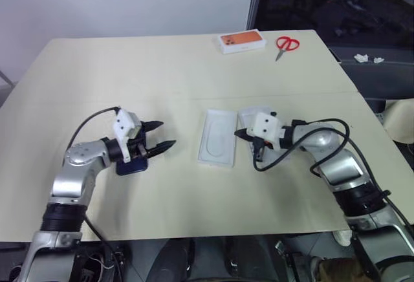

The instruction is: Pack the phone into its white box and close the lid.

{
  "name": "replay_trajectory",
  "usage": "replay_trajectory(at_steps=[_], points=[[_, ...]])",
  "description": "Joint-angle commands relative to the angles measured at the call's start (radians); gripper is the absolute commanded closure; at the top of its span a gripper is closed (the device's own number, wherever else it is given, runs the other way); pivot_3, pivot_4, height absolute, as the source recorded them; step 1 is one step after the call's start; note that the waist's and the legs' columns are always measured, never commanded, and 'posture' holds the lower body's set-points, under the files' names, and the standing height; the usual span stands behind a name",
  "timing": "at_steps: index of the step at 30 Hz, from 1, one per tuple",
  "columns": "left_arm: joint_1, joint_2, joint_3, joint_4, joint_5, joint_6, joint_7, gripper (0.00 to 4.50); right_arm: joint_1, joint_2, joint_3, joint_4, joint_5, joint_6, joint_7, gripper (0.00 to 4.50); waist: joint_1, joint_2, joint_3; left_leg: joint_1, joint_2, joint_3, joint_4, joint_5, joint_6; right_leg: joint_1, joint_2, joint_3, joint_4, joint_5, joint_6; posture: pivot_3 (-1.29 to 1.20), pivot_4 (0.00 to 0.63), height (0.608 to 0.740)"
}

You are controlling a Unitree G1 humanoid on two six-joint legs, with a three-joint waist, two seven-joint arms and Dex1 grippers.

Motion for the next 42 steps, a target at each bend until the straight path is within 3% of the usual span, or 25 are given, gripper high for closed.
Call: replay_trajectory(at_steps=[1, 9, 14, 22, 29, 42], points=[[-0.011, 0.046, 0.061, -0.016, -0.042, 0.023, -0.023, 0.54, -0.065, 0.039, -0.011, -0.059, 0.030, 0.027, -0.016, 4.47, 0.002, 0.000, 0.000, 0.000, 0.000, 0.000, 0.000, 0.000, 0.000, 0.000, 0.000, 0.000, 0.000, 0.000, 0.000, 0.00, 0.150, 0.740], [0.037, 0.171, 0.143, -0.014, -0.115, 0.221, -0.043, 0.54, -0.098, 0.103, 0.037, -0.009, 0.003, -0.005, -0.036, 4.47, 0.002, 0.000, 0.000, 0.000, -0.001, 0.000, 0.000, 0.000, 0.000, 0.001, -0.001, 0.000, 0.000, 0.000, 0.000, 0.00, 0.150, 0.740], [0.015, 0.241, 0.226, 0.132, -0.184, 0.451, -0.001, 0.54, -0.182, 0.286, 0.173, 0.183, -0.109, -0.075, -0.138, 4.47, -0.017, 0.000, 0.000, 0.000, 0.002, 0.000, -0.001, 0.001, -0.002, -0.002, 0.003, 0.001, 0.001, 0.000, 0.000, 0.00, 0.150, 0.740], [0.080, 0.262, 0.274, 0.148, -0.209, 0.603, 0.031, 0.54, -0.215, 0.388, 0.230, 0.330, -0.163, -0.172, -0.168, 4.47, -0.017, -0.001, 0.000, 0.000, 0.000, -0.001, -0.001, 0.004, -0.008, -0.001, 0.003, 0.001, 0.001, 0.000, 0.000, 0.00, 0.150, 0.740], [0.022, 0.251, 0.350, 0.251, -0.266, 0.766, 0.094, 0.54, -0.286, 0.534, 0.302, 0.511, -0.241, -0.225, -0.245, 4.47, -0.030, -0.001, -0.001, 0.000, 0.002, -0.002, -0.003, 0.004, -0.007, -0.003, 0.004, 0.001, 0.003, 0.000, 0.000, 0.00, 0.150, 0.740], [-0.040, 0.185, 0.279, 0.272, -0.271, 0.976, 0.173, 0.54, -0.381, 0.668, 0.383, 0.781, -0.390, -0.313, -0.335, 4.47, -0.024, -0.001, -0.002, 0.001, 0.001, -0.002, -0.003, 0.006, -0.011, -0.003, 0.004, 0.002, 0.003, 0.000, 0.000, 0.00, 0.150, 0.740]])
